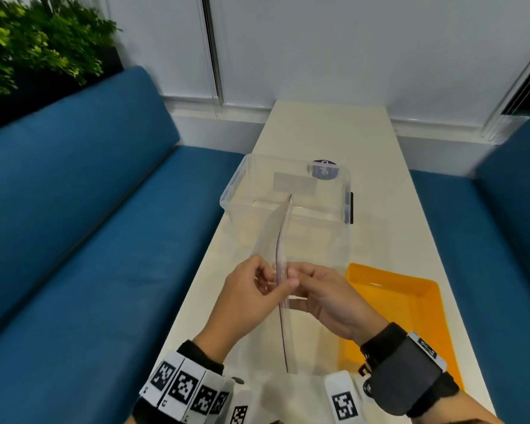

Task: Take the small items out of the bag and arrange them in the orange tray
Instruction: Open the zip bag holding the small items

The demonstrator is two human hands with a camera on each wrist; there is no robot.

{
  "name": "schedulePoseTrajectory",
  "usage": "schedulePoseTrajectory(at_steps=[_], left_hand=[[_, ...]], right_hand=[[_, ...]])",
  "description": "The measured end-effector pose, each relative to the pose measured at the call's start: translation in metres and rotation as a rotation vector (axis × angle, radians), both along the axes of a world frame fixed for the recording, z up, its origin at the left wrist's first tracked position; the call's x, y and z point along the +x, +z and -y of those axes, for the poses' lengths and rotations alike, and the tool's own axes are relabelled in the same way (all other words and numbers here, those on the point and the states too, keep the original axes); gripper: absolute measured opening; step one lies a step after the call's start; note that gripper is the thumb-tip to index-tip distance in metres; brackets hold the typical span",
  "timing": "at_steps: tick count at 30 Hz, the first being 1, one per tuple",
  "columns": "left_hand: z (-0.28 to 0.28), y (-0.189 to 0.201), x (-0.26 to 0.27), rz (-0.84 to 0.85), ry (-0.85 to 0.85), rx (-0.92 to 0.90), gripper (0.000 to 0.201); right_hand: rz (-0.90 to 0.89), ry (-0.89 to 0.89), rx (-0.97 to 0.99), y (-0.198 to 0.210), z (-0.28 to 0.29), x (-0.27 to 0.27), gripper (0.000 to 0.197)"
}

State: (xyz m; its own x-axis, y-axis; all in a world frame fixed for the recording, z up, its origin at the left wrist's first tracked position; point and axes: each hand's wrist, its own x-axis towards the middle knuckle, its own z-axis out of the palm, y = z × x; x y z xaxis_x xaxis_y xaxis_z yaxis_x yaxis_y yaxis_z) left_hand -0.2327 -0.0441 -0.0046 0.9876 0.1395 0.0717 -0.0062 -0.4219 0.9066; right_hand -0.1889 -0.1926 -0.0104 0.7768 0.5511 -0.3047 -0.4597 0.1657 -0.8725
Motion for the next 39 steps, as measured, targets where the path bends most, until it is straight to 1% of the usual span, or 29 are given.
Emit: schedulePoseTrajectory(at_steps=[2, 3, 7, 9, 12, 14, 17, 21, 25, 28, 30, 33, 35, 37, 39], left_hand=[[-0.002, -0.001, -0.003, -0.014, -0.005, -0.017, 0.035], [-0.002, 0.000, -0.003, -0.027, -0.024, -0.035, 0.033], [-0.007, 0.000, -0.003, -0.137, -0.065, -0.128, 0.013], [-0.010, -0.001, -0.005, -0.172, -0.078, -0.181, 0.009], [-0.010, -0.001, -0.006, -0.195, -0.091, -0.251, 0.003], [-0.011, -0.003, -0.004, -0.213, -0.084, -0.291, 0.006], [-0.012, -0.004, -0.003, -0.238, -0.090, -0.285, 0.011], [-0.013, -0.004, -0.003, -0.264, -0.134, -0.322, 0.016], [-0.015, -0.001, -0.001, -0.287, -0.182, -0.370, 0.021], [-0.013, 0.002, 0.000, -0.275, -0.185, -0.298, 0.020], [-0.011, 0.002, 0.000, -0.242, -0.166, -0.170, 0.019], [-0.009, -0.002, 0.000, -0.207, -0.102, 0.020, 0.021], [-0.007, -0.004, -0.001, -0.191, -0.075, 0.077, 0.020], [-0.003, -0.003, -0.003, -0.170, -0.085, 0.103, 0.020], [-0.001, -0.002, -0.005, -0.150, -0.080, 0.126, 0.020]], right_hand=[[0.001, -0.024, -0.001, -0.001, 0.000, -0.002, 0.036], [0.007, -0.032, -0.006, 0.000, 0.001, -0.002, 0.037], [0.046, -0.052, -0.039, 0.004, 0.004, -0.004, 0.023], [0.080, -0.073, -0.091, 0.004, 0.003, -0.003, 0.021], [0.116, -0.087, -0.142, 0.005, -0.002, -0.003, 0.013], [0.135, -0.079, -0.149, 0.007, -0.004, -0.004, 0.012], [0.172, -0.055, -0.158, 0.010, -0.004, -0.005, 0.012], [0.176, -0.006, -0.161, 0.014, -0.002, -0.006, 0.008], [0.170, -0.014, -0.178, 0.013, -0.001, -0.005, 0.008], [0.176, -0.046, -0.216, 0.009, -0.002, -0.003, 0.007], [0.212, -0.052, -0.275, 0.007, -0.005, -0.004, 0.007], [0.303, -0.061, -0.421, 0.004, -0.010, -0.005, 0.007], [0.333, -0.069, -0.479, 0.004, -0.012, -0.006, 0.007], [0.343, -0.065, -0.502, 0.004, -0.014, -0.007, 0.005], [0.377, -0.065, -0.543, 0.004, -0.014, -0.008, 0.009]])
